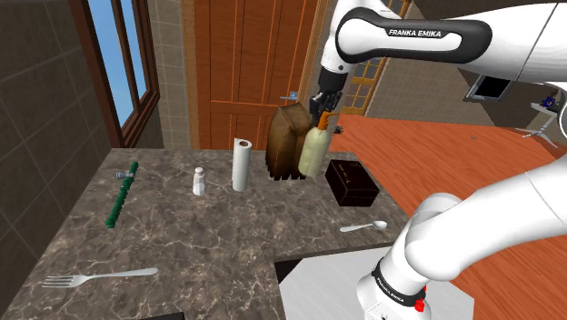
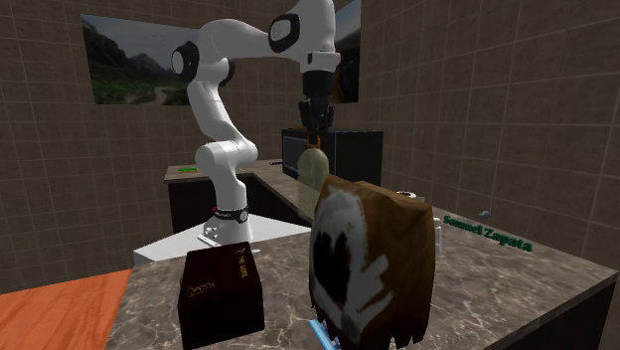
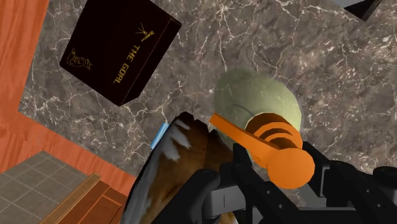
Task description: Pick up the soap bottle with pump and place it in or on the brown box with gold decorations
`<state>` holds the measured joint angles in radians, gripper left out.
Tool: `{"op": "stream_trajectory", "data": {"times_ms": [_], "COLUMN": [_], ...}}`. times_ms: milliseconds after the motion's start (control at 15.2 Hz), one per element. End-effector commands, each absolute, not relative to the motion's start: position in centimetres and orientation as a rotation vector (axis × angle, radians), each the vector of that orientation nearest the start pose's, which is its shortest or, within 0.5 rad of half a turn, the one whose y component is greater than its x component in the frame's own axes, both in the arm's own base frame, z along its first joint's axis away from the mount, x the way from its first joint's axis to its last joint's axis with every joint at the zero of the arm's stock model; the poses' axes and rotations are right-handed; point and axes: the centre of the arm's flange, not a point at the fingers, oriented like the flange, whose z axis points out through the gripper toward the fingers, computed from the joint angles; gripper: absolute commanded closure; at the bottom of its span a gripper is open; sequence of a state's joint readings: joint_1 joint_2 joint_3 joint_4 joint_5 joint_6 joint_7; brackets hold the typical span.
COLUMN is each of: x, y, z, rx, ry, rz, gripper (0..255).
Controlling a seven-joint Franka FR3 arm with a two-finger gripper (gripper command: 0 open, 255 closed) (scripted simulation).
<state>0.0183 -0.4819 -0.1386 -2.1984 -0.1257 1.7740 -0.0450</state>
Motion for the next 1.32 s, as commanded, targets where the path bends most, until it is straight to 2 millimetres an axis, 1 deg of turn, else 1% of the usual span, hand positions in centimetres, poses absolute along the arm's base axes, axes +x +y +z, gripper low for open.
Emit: {"op": "stream_trajectory", "data": {"times_ms": [0,66,1254], "x": [40.9,40.9,32.4], "y": [-6.9,-6.9,-27.7], "z": [58.4,58.7,66.3], "rx": [-3.204,-3.204,-3.204], "ry": [0.063,0.063,0.063], "rz": [-0.079,-0.079,-0.079], "gripper": [255,255,255]}}
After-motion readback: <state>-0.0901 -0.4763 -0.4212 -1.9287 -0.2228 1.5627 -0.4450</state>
